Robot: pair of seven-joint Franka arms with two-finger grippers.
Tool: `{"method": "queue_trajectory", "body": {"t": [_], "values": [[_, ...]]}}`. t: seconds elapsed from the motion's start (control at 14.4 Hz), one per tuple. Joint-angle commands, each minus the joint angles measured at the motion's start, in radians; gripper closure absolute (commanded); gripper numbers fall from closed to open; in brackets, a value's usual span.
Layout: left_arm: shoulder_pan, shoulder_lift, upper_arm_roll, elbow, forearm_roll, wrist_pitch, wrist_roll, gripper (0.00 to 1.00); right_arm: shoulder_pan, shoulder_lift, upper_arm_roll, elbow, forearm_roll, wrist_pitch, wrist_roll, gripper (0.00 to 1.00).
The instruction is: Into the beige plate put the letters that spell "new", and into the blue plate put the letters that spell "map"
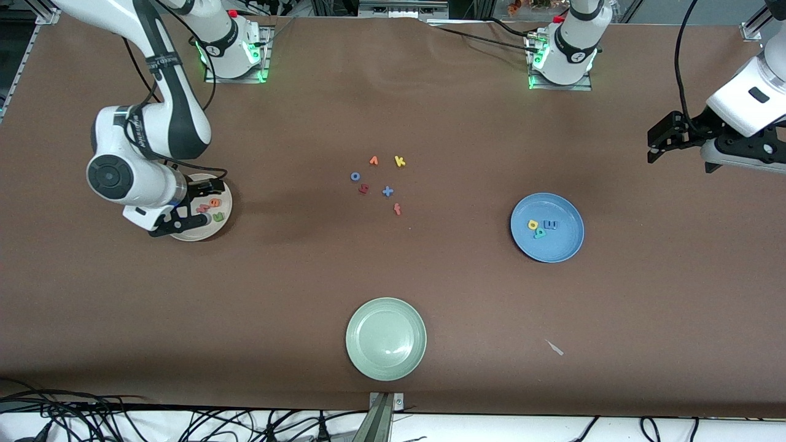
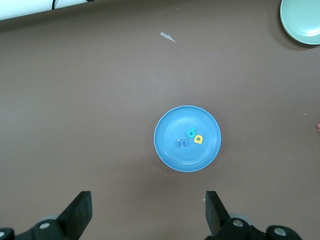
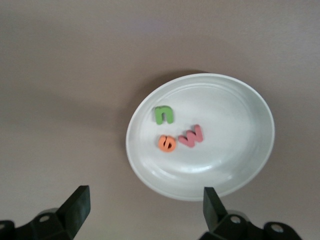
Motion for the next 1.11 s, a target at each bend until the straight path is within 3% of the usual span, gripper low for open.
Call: {"method": "queue_trajectory", "body": {"t": [0.0, 0.55, 0.76, 0.9, 1.04], "values": [[0.009, 0.021, -0.004, 0.038, -0.021, -0.027, 0.021, 0.00, 0.005, 0.005, 0.002, 0.123, 0.015, -0.162, 0.021, 0.00], [-0.002, 0.041, -0.006, 0.038, -0.021, -0.027, 0.021, 0.00, 0.005, 0.011, 0.003, 0.408, 0.012, -0.548, 0.005, 0.00], [-0.005, 0.043, -0.006, 0.038, -0.021, -0.025, 0.022, 0.00, 0.011, -0.006, 0.006, 0.426, 0.012, -0.576, 0.048, 0.00], [-0.005, 0.044, -0.007, 0.039, -0.021, -0.024, 0.022, 0.00, -0.021, -0.033, 0.063, 0.439, 0.001, -0.570, 0.050, 0.00], [-0.005, 0.044, -0.007, 0.039, -0.021, -0.025, 0.022, 0.00, -0.125, -0.099, 0.141, 0.417, 0.001, -0.512, 0.051, 0.00]]}}
